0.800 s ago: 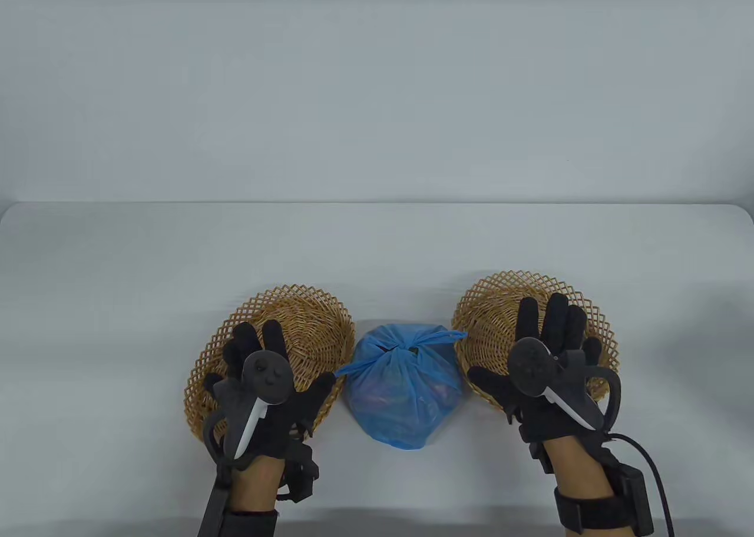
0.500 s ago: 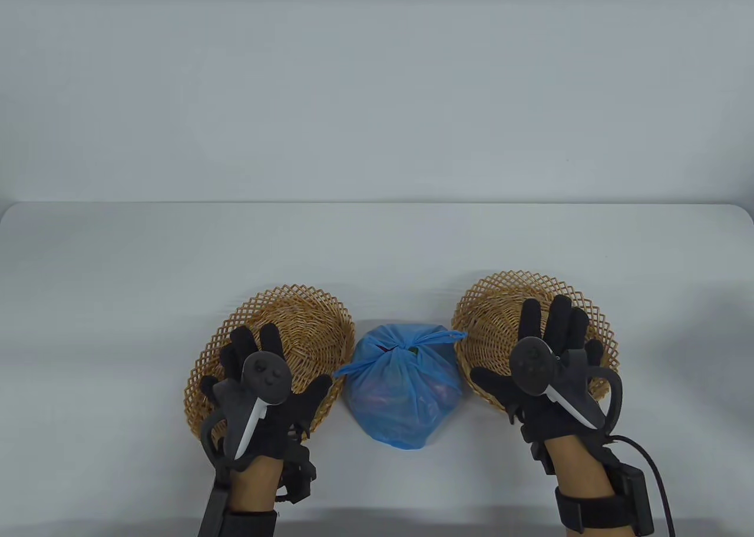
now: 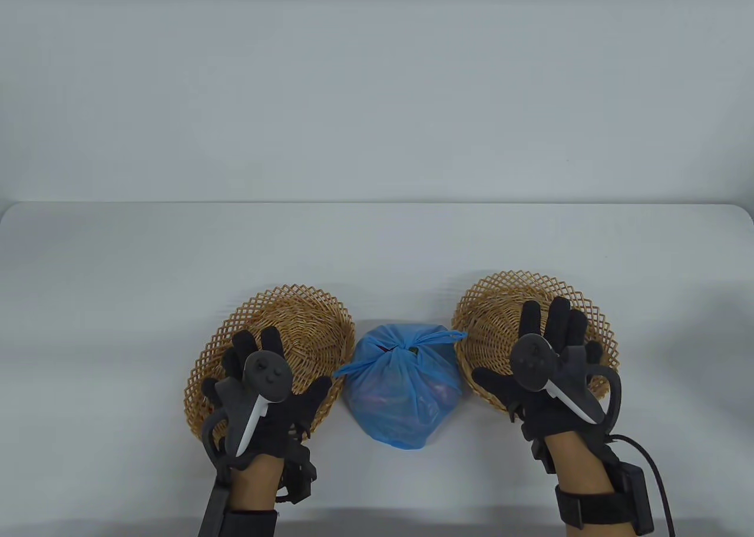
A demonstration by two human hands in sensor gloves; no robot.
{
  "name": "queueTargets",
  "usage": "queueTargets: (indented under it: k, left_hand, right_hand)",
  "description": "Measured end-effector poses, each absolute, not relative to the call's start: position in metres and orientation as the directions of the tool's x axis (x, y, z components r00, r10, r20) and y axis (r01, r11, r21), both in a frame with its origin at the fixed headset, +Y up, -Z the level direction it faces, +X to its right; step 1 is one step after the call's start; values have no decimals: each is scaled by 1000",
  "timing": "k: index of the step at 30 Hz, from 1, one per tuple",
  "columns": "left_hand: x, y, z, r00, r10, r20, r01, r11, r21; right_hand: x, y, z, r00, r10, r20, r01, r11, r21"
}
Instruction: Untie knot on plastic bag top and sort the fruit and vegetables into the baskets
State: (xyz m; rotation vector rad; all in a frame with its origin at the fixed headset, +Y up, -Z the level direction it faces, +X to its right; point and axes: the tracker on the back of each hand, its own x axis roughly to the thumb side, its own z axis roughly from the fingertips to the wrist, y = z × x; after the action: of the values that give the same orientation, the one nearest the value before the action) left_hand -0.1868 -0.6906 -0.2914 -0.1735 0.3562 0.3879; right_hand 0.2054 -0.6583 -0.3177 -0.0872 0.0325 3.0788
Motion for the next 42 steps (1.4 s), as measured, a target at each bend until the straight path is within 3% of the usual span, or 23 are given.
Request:
queueTargets:
  k: [17,19,27,32,36,39,42]
  left_hand:
    - [-171,-689,-293,883,364,-297,-409,907,-102]
    - [-166,-687,-290,888,376,-266,-408,909,-79]
    - [-130,-675,-283,911,406,-76,-410,911,-40]
    - [-116,-677,-283,953,299,-52,-302,951,-64]
    - [-112,-665,-292,949,306,-76,-312,946,-93]
    - [-102,-653,-300,960,276,-49,-281,948,-149]
    - [-91,-662,-309,939,330,-97,-342,927,-154]
  right_hand:
    - [201,-666,-322,-998,39,-40,-42,-996,80]
    - [199,-665,-321,-999,45,-30,-47,-997,63]
    - [163,-639,-317,-980,184,81,-198,-952,-232]
    - [128,-627,-320,-980,136,143,-169,-954,-250]
    - [111,-625,-332,-987,32,157,-71,-965,-251]
    - [107,-628,-342,-986,43,160,-83,-965,-250]
    - [102,-638,-352,-985,61,164,-98,-969,-225]
